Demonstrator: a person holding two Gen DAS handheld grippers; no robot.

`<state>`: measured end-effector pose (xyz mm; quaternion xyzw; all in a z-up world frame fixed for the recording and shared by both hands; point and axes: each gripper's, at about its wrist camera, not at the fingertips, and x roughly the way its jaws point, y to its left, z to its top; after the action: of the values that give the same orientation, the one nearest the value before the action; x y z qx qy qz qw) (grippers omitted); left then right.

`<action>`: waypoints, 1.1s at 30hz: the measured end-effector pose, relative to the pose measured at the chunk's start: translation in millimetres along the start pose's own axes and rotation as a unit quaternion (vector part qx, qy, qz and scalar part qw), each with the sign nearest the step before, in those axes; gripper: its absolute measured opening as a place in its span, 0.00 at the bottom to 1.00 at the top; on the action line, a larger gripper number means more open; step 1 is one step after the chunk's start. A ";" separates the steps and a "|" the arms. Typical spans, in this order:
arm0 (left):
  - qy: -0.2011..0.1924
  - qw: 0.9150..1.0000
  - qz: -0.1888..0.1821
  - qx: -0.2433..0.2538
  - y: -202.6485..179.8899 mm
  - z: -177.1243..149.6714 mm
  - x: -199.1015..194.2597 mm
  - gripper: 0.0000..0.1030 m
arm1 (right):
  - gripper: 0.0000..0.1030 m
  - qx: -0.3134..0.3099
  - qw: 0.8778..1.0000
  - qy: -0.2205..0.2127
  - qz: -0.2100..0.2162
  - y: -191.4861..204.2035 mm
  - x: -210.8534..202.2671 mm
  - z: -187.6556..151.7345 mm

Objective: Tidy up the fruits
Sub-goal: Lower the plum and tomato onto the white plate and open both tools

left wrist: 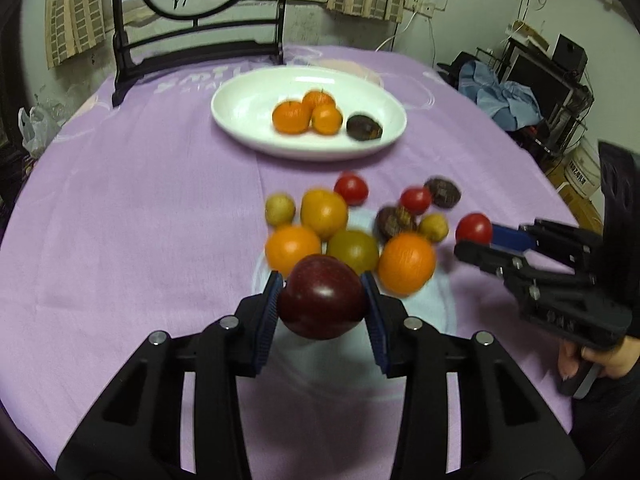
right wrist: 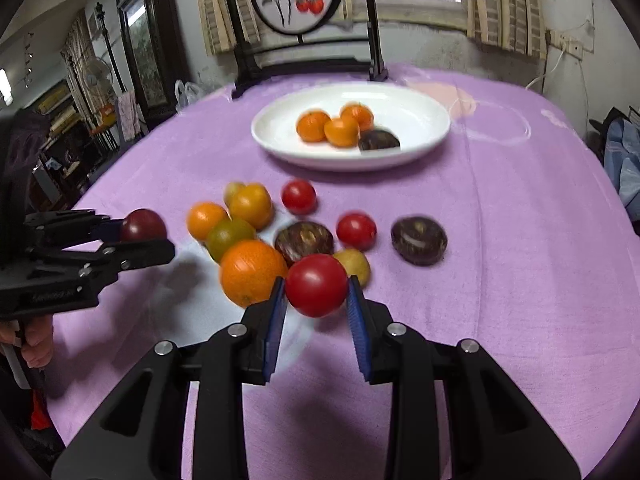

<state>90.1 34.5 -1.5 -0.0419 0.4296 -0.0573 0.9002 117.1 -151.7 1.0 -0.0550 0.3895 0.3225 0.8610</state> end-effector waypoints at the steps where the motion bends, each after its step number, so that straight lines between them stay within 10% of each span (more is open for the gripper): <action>1: -0.003 1.000 0.000 0.002 -0.2 6.5 -0.8 0.39 | 0.31 -0.001 1.000 -0.005 0.003 2.3 -3.2 4.5; 21: 0.008 0.996 0.058 -0.066 41.2 141.3 109.0 0.40 | 0.31 -0.027 0.997 0.051 -0.045 -12.9 114.6 115.4; 25: -0.017 0.994 0.071 -0.080 48.0 142.5 107.6 0.72 | 0.41 -0.005 0.997 0.055 -0.046 -21.1 120.6 116.6; 33: -0.043 0.993 0.074 -0.080 48.2 121.7 64.3 0.78 | 0.57 0.042 0.998 0.017 -0.036 -37.3 70.9 92.2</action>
<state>228.2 76.4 19.4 -0.0841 0.3952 0.0462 0.9136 232.6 -112.7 8.8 -0.0378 0.4152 0.2735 0.8668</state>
